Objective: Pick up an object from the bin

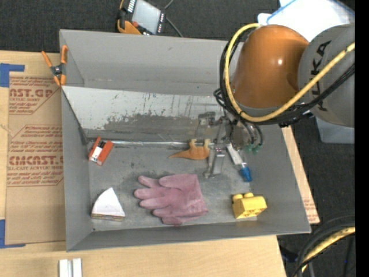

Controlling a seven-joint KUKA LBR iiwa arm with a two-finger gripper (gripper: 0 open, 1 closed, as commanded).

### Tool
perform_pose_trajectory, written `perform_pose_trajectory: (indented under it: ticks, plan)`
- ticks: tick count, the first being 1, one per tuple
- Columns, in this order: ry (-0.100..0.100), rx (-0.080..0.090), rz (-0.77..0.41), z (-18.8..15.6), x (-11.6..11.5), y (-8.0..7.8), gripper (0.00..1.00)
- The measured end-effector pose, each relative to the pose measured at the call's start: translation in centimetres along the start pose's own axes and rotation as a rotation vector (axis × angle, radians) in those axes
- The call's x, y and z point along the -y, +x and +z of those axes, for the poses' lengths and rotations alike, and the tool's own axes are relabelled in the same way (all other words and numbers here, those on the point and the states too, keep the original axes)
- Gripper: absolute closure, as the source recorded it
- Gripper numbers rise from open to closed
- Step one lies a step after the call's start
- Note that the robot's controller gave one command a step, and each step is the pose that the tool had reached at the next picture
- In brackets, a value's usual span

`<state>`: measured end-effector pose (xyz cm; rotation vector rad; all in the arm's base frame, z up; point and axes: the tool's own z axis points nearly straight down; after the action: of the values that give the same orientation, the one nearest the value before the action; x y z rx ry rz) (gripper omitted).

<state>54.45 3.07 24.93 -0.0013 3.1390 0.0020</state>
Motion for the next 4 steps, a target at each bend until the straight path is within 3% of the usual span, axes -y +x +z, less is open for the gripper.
perform_pose_trajectory:
  ticks: [1, 2, 3, 4]
  plan:
    - [0.0, 0.001, 0.0, 0.0, 0.0, 0.0, 0.0]
    - [-0.001, -0.006, 0.046, 10.1, -5.0, 2.3, 0.0]
    - [-0.002, 0.002, 0.07, 9.4, -4.1, 2.1, 0.0]
    - [-0.005, 0.001, -0.049, 9.6, -8.6, -0.5, 0.0]
